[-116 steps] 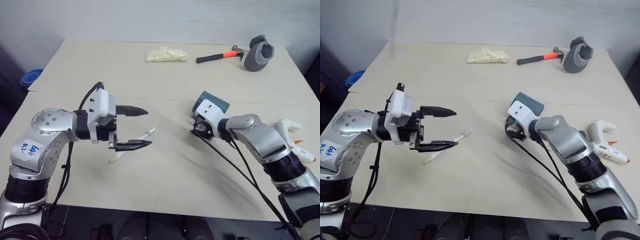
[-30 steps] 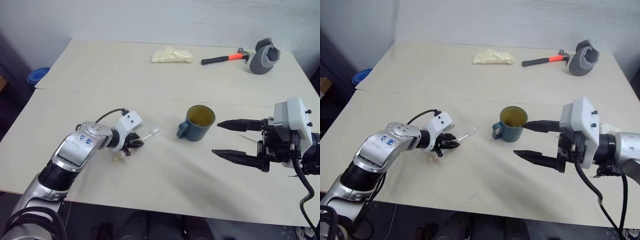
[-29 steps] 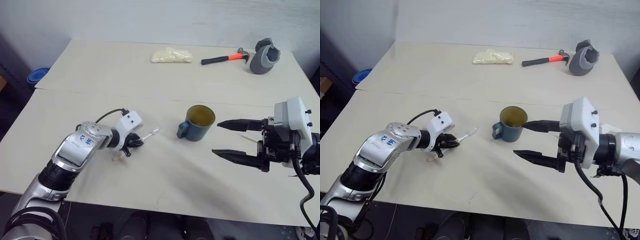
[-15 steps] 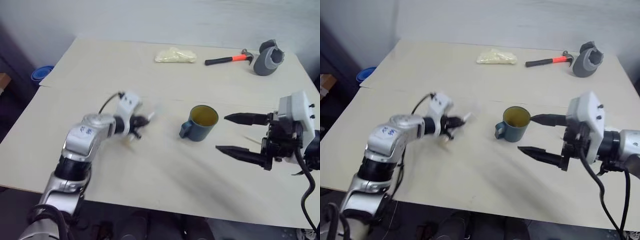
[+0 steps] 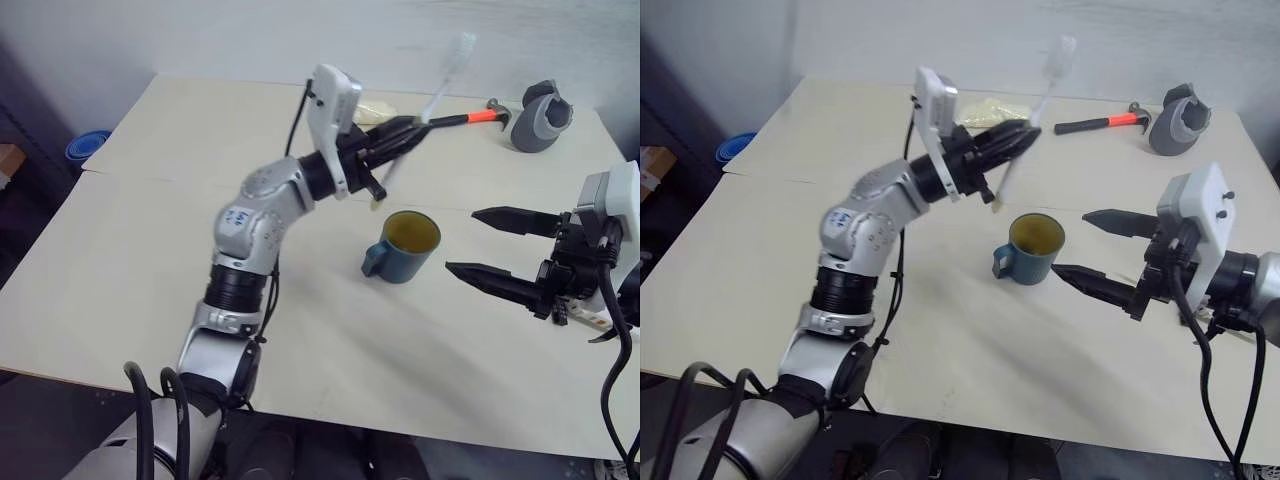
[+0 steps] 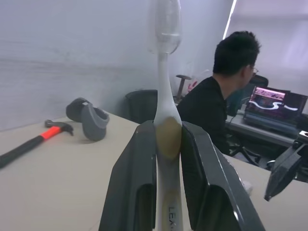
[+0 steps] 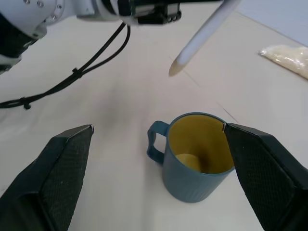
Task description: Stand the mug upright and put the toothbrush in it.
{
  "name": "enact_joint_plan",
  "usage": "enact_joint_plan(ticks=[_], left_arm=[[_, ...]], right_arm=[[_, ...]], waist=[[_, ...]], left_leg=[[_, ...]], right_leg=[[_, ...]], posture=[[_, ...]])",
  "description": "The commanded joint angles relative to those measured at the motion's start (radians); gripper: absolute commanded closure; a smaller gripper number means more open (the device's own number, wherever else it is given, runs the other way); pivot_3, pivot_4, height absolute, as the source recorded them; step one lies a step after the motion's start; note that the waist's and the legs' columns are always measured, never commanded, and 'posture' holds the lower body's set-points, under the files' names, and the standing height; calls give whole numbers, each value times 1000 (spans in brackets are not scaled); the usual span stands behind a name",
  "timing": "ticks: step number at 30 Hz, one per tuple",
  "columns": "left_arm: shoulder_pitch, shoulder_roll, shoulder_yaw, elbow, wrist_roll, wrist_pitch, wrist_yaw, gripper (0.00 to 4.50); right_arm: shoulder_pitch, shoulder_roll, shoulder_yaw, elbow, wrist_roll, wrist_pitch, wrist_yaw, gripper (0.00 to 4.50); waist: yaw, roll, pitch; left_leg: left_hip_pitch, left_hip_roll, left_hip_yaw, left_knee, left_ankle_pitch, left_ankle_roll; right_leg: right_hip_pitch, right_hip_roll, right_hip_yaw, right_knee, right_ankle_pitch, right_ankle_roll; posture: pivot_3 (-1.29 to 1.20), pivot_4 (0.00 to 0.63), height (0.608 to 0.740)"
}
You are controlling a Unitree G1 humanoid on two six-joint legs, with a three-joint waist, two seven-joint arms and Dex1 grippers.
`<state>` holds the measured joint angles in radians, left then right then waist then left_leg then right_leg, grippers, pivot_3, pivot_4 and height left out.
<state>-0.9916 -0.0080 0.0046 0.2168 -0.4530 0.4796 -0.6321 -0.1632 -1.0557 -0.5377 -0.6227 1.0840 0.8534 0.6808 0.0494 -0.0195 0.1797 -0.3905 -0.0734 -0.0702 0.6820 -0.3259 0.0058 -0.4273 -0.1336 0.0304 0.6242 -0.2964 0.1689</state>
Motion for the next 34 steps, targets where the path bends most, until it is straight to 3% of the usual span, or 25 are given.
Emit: enact_joint_plan(ticks=[1, 8, 14, 19, 20, 23, 27, 30, 34], left_arm=[[3, -58, -21, 26, 5, -98, -16, 4105], [27, -113, -52, 150, 41, -215, -55, 4105], [49, -102, -37, 106, -4, -176, -93, 2325], [127, 1, -12, -96, -68, -32, -84, 828], [149, 60, 2, -170, -94, 25, -95, 557], [211, 397, 73, -374, -189, 207, -263, 557], [262, 737, 93, -386, -148, 154, -471, 557], [280, 868, 111, -358, -140, 139, -554, 557], [341, 937, 120, -381, -146, 115, -616, 557]], right_arm=[[-5, 11, -48, -19, 32, 2, -46, 0], [55, 6, -94, -53, 62, 16, -68, 0], [62, -3, -111, -45, 82, 19, -75, 0], [74, -2, -110, -45, 74, 14, -69, 0], [79, -3, -113, -41, 68, 13, -63, 0], [129, -21, -140, -12, 28, 20, -3, 0], [216, -50, -169, 43, -55, 0, 114, 0], [221, -56, -151, 93, -121, -34, 153, 0], [190, -52, -124, 130, -151, -47, 183, 0]], waist=[[1, 0, 0], [5, 0, 0], [3, 0, 0], [-2, 0, 0], [-3, 0, 0], [-21, 0, 0], [-28, 2, 0], [-15, 1, 0], [-16, 2, 0]], left_leg=[[0, 0, 0, 0, 0, 0], [0, 0, 0, 0, 0, 0], [0, 0, 0, 0, 0, 0], [0, 1, 0, 0, 0, 0], [0, 1, 0, 0, 0, 0], [0, 1, 0, 0, 0, 0], [1, 2, 0, -3, 0, 0], [2, 1, -2, -1, -1, 0], [3, 0, -3, -1, -1, 1]], right_leg=[[0, 0, 0, 0, 0, 0], [0, 0, 0, -1, 0, 0], [0, 0, 0, -1, 0, 0], [0, 1, 1, 0, 0, 0], [0, 1, 1, 0, 0, 0], [-1, 1, 2, 3, 0, 0], [-1, 3, 2, 4, -1, -1], [3, 1, 0, -2, -1, -1], [5, 0, 0, -3, 0, 0]], posture=[[0, 150, 740], [0, 150, 740], [0, 150, 740], [0, 150, 740], [0, 150, 740], [0, 150, 740], [0, 150, 740], [0, 150, 740], [0, 150, 740]])
